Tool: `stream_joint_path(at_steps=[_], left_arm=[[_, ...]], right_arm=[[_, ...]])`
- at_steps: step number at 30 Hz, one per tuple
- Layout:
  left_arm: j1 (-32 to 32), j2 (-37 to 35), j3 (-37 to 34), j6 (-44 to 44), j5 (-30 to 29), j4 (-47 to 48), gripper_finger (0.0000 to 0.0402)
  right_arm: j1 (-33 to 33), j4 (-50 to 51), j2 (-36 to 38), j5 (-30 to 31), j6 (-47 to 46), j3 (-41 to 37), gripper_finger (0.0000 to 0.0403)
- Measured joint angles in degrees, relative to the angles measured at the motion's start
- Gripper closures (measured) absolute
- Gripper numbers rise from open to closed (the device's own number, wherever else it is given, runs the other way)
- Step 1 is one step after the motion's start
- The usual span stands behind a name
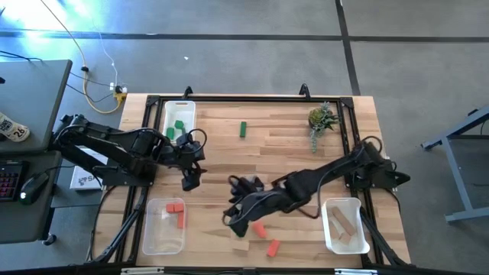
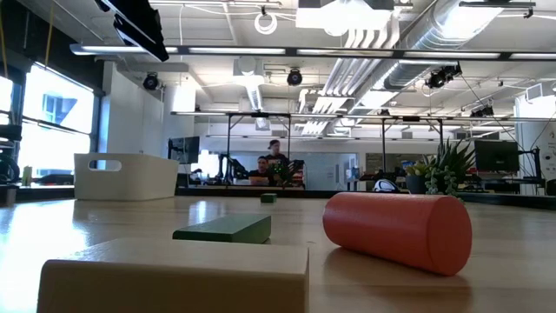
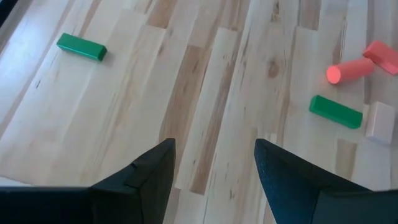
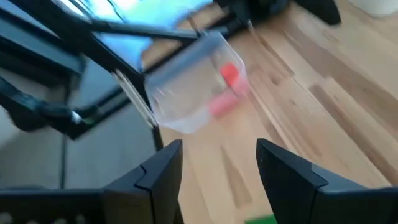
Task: Sort & place blocks by color
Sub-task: Put the brown block into the bottom white bin
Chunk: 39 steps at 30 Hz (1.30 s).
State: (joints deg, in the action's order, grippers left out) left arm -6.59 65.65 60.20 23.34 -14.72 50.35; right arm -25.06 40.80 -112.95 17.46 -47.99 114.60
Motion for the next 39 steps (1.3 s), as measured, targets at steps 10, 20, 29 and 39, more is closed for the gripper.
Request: stream_joint_path(at_steps=[10,20,29,39], left_arm=[[-0.02,0.02,0.00,-2.54,0.89,0.00,0.0195],[-0.02,0.02,0.00,-4.29,1.18,0.00,0.0195],[-0.02,0.02,0.00,3.46,4.10,1.63,0.0195],[-0.96,0.02,0.00,24.62,5.69,6.73,0.0195]], right_arm=[[-1.38,6.05,-7.08,-4.33,0.00,5.04,0.0210],[-2.10,10.89,-7.16,-8.09,-5.66,0.82,0.0210],[-0.80,10.81,-7.19,-11.15,-4.43,-0.47,0.0210],[-1.29,10.79,-7.19,-14.18,4.24,-0.47,0.0190]])
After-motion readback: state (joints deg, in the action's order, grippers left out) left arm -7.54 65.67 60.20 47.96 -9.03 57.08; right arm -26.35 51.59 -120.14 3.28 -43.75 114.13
